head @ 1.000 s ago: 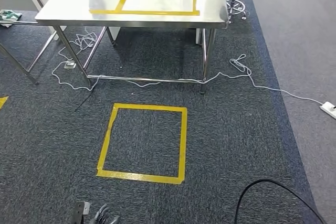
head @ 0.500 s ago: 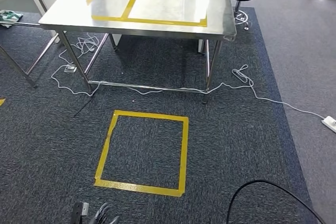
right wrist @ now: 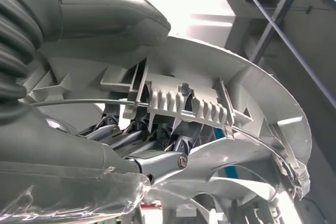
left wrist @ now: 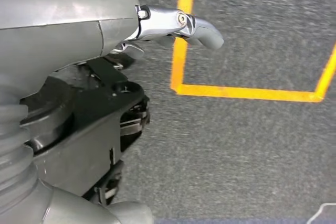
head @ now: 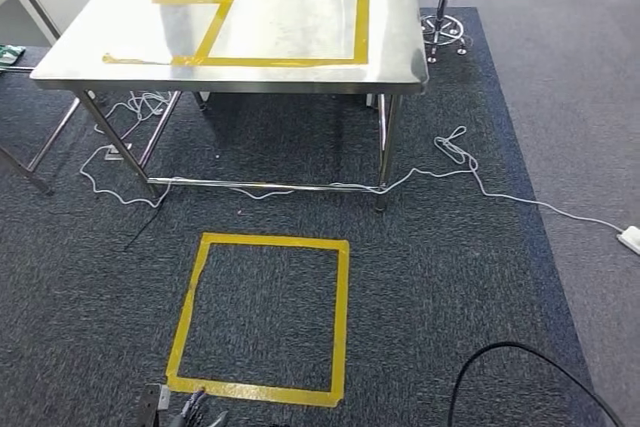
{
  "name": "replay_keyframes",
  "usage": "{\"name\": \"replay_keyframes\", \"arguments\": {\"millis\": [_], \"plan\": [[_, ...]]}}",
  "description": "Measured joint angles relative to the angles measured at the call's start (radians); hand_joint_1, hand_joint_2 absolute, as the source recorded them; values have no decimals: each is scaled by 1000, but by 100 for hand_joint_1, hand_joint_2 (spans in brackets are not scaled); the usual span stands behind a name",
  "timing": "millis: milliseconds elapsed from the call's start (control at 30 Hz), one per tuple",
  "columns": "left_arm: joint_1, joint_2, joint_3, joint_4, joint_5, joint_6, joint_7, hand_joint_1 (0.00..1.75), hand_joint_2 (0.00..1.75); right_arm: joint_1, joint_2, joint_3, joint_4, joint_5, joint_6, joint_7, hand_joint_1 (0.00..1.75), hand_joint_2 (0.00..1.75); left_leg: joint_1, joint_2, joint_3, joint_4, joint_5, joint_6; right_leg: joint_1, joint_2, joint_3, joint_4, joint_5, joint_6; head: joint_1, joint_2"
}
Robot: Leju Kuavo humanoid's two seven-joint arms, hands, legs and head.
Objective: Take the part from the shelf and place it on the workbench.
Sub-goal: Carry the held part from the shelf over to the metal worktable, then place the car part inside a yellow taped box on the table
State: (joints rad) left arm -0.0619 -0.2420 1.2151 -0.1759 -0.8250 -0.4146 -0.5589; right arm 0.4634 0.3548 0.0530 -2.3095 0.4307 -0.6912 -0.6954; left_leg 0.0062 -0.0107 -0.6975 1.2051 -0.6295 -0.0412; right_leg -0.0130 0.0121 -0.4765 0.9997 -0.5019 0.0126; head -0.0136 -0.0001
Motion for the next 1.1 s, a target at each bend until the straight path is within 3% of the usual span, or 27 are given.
{"name": "replay_keyframes", "arguments": {"millis": [100,133,167,233,267,300,367,400,433,467,533,600,700,767,800,867,900,933,967,1000,1067,1100], "plan": [[5,2,2,0,1,4,1,0,175,-1,0,0,1,-1,0,0,175,175,-19,0,-4,-171,235,29,9,6,35,-1,-48,8,-4,0],[7,3,2,0,1,5,2,0,175,-1,0,0,1,-1,0,0,175,175,-23,-1,-5,-200,282,32,12,9,41,0,-66,9,-2,0],[7,2,3,0,1,5,3,0,175,-2,0,0,1,-1,0,1,175,175,-24,-2,-4,-211,291,32,15,11,48,-1,-80,10,-2,0],[2,-1,3,0,2,5,4,0,175,-2,0,0,0,-1,0,1,175,175,-20,-4,8,-205,292,37,16,9,65,2,-103,13,1,0],[-1,-2,3,0,2,5,4,0,175,-2,0,0,0,-1,0,1,175,175,-18,-4,15,-205,287,43,16,6,59,26,-119,18,2,0],[-3,-2,3,0,2,5,4,0,175,-2,0,0,0,-1,0,1,175,175,-16,-3,24,-205,280,49,15,3,37,72,-142,24,4,0],[-6,-2,3,0,2,8,4,0,175,-2,0,0,0,-1,0,1,175,175,-17,-3,37,-205,264,58,15,-1,-50,211,-194,32,5,0],[-6,-2,3,0,2,11,4,0,175,-2,0,0,0,-1,0,1,175,175,-17,-4,45,-205,257,59,14,-2,-93,265,-202,33,5,0],[-6,-2,4,0,4,14,4,0,175,-2,0,0,0,-1,0,1,175,175,-17,-5,54,-205,249,59,14,-2,-123,288,-188,32,5,0],[-5,-2,4,0,5,17,5,0,175,-2,0,0,0,-1,0,1,175,175,-18,-6,64,-205,241,59,14,-2,-133,269,-151,30,5,0],[-5,-3,4,0,6,24,8,0,175,-2,0,0,0,-1,0,1,175,175,-19,-10,87,-205,226,56,15,-2,-111,146,-43,23,6,0],[-6,-4,4,0,6,31,9,0,175,-2,0,0,0,-1,0,1,175,175,-22,-14,100,-203,215,49,17,-1,-84,48,19,17,5,0],[-7,-4,4,0,8,37,12,0,175,-2,0,0,0,-1,0,1,175,175,-23,-15,103,-204,212,37,18,1,-77,29,28,9,4,0],[-7,-4,4,0,8,38,12,0,175,-3,0,0,0,-1,0,1,175,175,-23,-13,95,-186,192,26,12,0,-73,22,32,0,1,0],[-7,-4,4,0,9,38,12,0,175,-3,0,0,0,0,0,1,175,175,-22,-11,77,-149,167,19,8,-2,-71,18,34,-4,-2,0],[-7,-4,5,0,10,38,12,0,175,-3,0,0,0,0,0,1,175,175,-17,-6,16,-18,100,7,5,-5,-71,18,33,-8,-7,0],[-7,-4,5,0,10,38,12,0,175,-3,0,0,0,0,0,1,175,175,-14,-4,-15,44,78,3,4,-5,-71,18,32,-9,-8,0],[-7,-4,5,0,10,38,12,0,175,-3,0,0,0,0,0,1,175,175,-11,-3,-32,78,75,0,3,-6,-71,18,31,-8,-8,0],[-7,-4,5,0,11,38,12,0,175,-3,0,0,0,0,0,1,175,175,-9,-3,-30,72,92,-2,2,-5,-69,18,30,-7,-9,0],[-7,-3,5,0,12,39,12,0,175,-3,0,0,0,0,0,1,175,175,-7,-2,-9,30,124,-3,0,-5,-66,18,28,-5,-9,0],[-8,-3,5,0,12,39,12,0,175,-3,0,0,0,0,0,1,175,175,-4,0,65,-109,189,-4,0,-3,-60,20,22,5,-12,0],[-9,-4,5,0,12,38,12,0,175,-3,0,0,0,1,0,1,175,175,-4,1,93,-163,204,-1,2,-2,-59,21,18,11,-15,0]]}}
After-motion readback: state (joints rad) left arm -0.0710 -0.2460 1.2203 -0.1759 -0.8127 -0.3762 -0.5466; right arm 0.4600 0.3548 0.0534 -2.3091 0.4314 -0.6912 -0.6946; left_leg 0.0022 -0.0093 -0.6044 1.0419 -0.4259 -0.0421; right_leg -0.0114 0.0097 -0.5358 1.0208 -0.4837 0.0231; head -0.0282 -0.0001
